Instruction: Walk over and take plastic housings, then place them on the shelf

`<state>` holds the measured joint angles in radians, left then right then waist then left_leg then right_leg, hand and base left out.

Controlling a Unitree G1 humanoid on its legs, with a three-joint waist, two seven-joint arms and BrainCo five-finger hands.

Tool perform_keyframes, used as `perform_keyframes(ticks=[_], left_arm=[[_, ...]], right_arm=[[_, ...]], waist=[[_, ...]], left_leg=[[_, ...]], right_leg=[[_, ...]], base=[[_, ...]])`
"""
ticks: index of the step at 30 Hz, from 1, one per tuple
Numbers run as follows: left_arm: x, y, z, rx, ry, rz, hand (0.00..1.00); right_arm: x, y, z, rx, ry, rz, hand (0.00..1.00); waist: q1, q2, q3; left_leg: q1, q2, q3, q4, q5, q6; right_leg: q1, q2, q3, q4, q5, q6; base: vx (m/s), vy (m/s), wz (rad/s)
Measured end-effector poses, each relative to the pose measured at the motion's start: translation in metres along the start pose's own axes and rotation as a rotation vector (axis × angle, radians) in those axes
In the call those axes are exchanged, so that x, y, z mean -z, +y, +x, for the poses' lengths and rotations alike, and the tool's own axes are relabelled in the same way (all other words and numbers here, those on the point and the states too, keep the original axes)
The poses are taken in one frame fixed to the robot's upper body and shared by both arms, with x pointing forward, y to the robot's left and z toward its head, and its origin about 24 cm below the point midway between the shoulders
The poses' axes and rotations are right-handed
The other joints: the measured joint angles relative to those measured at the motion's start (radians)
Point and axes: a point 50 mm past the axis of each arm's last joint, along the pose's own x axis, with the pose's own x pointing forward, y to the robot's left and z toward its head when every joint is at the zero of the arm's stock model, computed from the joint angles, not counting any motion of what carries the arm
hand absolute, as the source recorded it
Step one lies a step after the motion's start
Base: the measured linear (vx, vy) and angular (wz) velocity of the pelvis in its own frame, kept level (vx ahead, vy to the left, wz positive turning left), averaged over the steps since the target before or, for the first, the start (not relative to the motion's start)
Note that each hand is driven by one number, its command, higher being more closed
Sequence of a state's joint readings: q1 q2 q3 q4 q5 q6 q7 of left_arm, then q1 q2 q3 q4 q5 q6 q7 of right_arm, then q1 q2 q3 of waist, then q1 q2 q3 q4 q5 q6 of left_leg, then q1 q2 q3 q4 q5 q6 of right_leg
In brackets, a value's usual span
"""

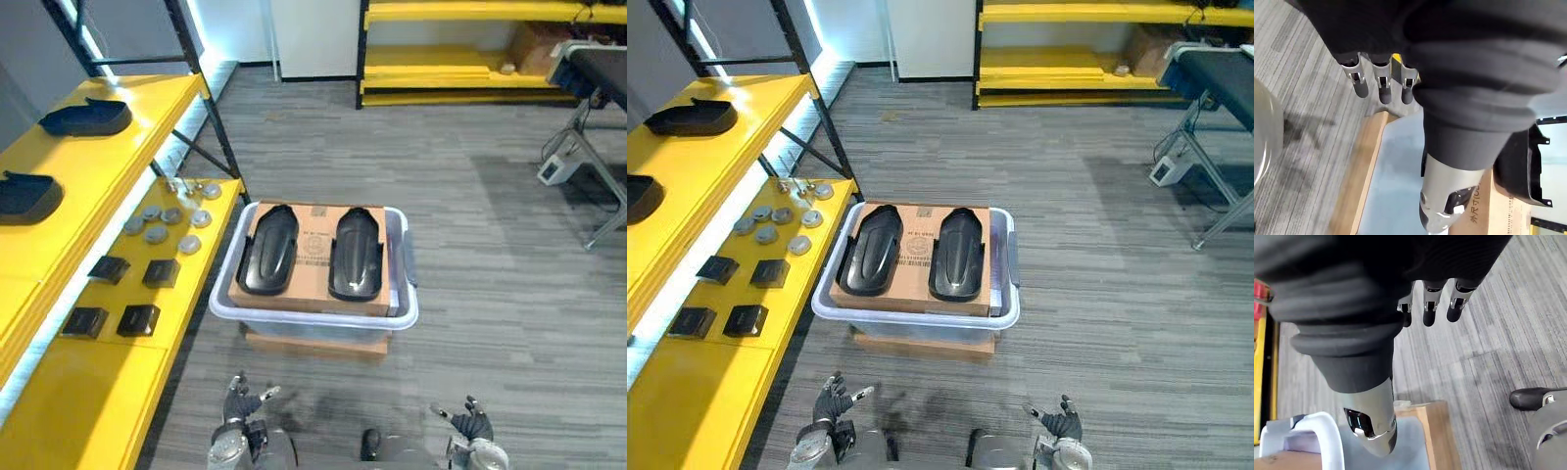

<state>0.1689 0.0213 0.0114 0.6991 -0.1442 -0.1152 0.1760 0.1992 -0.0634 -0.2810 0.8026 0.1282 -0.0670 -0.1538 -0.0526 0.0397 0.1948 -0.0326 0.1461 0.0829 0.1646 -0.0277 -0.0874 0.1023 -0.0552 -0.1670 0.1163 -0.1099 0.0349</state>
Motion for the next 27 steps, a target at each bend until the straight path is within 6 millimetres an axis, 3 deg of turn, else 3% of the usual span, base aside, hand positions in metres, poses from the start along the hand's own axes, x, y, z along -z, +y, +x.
perform_keyframes(ticks=[3, 6, 10, 12, 16, 18, 22, 25, 27], left_arm=[[-0.002, 0.005, 0.001, -0.002, -0.006, 0.022, 0.00], [-0.003, 0.014, 0.002, -0.018, -0.011, 0.042, 0.00], [-0.006, 0.027, 0.003, -0.045, -0.022, 0.066, 0.00], [-0.011, 0.029, 0.003, -0.046, -0.043, 0.068, 0.00], [-0.021, 0.027, 0.004, -0.038, -0.090, 0.071, 0.00], [-0.020, 0.027, 0.003, -0.035, -0.092, 0.084, 0.00], [-0.018, 0.025, 0.002, -0.023, -0.091, 0.103, 0.00], [-0.014, 0.023, 0.000, 0.002, -0.086, 0.111, 0.00], [-0.013, 0.019, -0.001, 0.019, -0.084, 0.122, 0.00]], right_arm=[[0.003, 0.001, -0.001, 0.006, 0.015, 0.040, 0.00], [-0.003, -0.002, 0.002, 0.024, 0.001, 0.085, 0.00], [-0.018, -0.013, 0.003, 0.069, -0.059, 0.162, 0.00], [-0.039, -0.027, 0.001, 0.121, -0.153, 0.201, 0.00], [-0.105, -0.065, -0.015, 0.221, -0.453, 0.235, 0.00], [-0.136, -0.074, -0.028, 0.254, -0.599, 0.221, 0.00], [-0.181, -0.064, -0.051, 0.222, -0.820, 0.193, 0.00], [-0.206, -0.039, -0.064, 0.163, -0.940, 0.138, 0.00], [-0.218, -0.016, -0.066, 0.100, -0.985, 0.072, 0.00]], waist=[[-0.001, -0.028, -0.009], [0.003, -0.025, -0.012], [0.001, -0.024, -0.018], [-0.007, -0.025, -0.018], [-0.029, -0.030, -0.027], [-0.038, -0.035, -0.037], [-0.041, -0.039, -0.041], [-0.039, -0.039, -0.041], [-0.020, -0.040, -0.043]], left_leg=[[0.023, -0.046, 0.029, -0.067, 0.015, 0.022], [0.055, -0.081, 0.063, -0.129, 0.022, 0.035], [0.064, -0.091, 0.085, -0.163, 0.022, 0.037], [0.061, -0.095, 0.089, -0.172, 0.021, 0.037], [0.063, -0.093, 0.089, -0.190, 0.021, 0.037], [0.063, -0.091, 0.085, -0.197, 0.021, 0.037], [0.062, -0.092, 0.080, -0.201, 0.021, 0.037], [0.052, -0.095, 0.062, -0.201, 0.022, 0.038], [0.026, -0.097, 0.047, -0.204, 0.036, 0.045]], right_leg=[[-0.005, -0.039, 0.014, -0.016, 0.000, 0.025], [-0.021, -0.069, 0.046, -0.020, -0.005, 0.046], [-0.035, -0.073, 0.062, -0.038, -0.002, 0.052], [-0.037, -0.073, 0.064, -0.045, -0.001, 0.052], [-0.040, -0.068, 0.063, -0.050, -0.001, 0.053], [-0.041, -0.065, 0.062, -0.050, -0.001, 0.053], [-0.041, -0.066, 0.058, -0.049, -0.001, 0.053], [-0.041, -0.068, 0.041, -0.049, -0.001, 0.053], [-0.060, -0.069, 0.026, -0.049, 0.000, 0.054]], base=[[0.14, 0.127, -0.12], [0.10, 0.112, -0.25], [0.07, 0.043, -0.18], [0.10, 0.017, -0.08], [0.09, -0.009, -0.01], [0.08, -0.013, 0.05], [0.04, -0.001, 0.05], [0.01, -0.003, 0.17], [-0.02, -0.011, 0.21]])
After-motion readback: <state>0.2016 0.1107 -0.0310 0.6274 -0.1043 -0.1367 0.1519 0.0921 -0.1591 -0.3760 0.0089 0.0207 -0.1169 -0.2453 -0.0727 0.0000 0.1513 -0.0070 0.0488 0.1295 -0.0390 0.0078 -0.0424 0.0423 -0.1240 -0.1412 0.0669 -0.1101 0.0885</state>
